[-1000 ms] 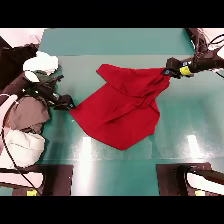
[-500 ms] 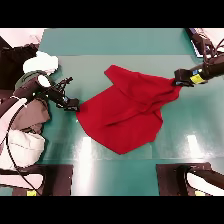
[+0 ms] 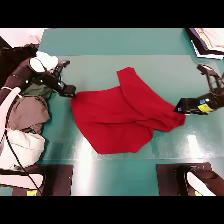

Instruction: Fold the shirts.

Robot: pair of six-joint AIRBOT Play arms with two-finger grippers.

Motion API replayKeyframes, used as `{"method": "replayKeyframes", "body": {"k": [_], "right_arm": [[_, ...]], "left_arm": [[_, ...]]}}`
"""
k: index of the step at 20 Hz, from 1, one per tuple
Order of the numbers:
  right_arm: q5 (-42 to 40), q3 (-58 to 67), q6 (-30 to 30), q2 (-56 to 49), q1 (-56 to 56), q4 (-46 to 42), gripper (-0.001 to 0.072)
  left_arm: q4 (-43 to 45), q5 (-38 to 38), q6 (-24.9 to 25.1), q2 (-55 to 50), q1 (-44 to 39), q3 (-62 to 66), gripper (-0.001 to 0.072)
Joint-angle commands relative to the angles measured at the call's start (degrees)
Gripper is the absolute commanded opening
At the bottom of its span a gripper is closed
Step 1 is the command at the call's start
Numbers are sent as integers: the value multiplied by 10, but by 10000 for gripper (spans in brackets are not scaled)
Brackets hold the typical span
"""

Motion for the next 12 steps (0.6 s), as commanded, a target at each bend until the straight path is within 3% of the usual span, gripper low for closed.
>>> {"method": "replayKeyframes", "body": {"k": [1, 5, 9, 10, 12], "right_arm": [[-32, -14, 0, 47, -32, 25, 596], [-118, 11, -2, -12, 34, 52, 594], [-236, 69, -1, -162, 108, 23, 590], [-251, 91, 1, -201, 112, 26, 553], [-274, 139, 5, -278, 115, 25, 552]], "left_arm": [[2, -10, 5, 0, 0, 53, 26], [-13, -15, 5, 0, 0, 56, 26], [-13, -32, 5, 0, 0, 56, 26], [-13, -34, 5, 0, 0, 56, 26], [-13, -37, 5, 0, 0, 56, 26]]}}
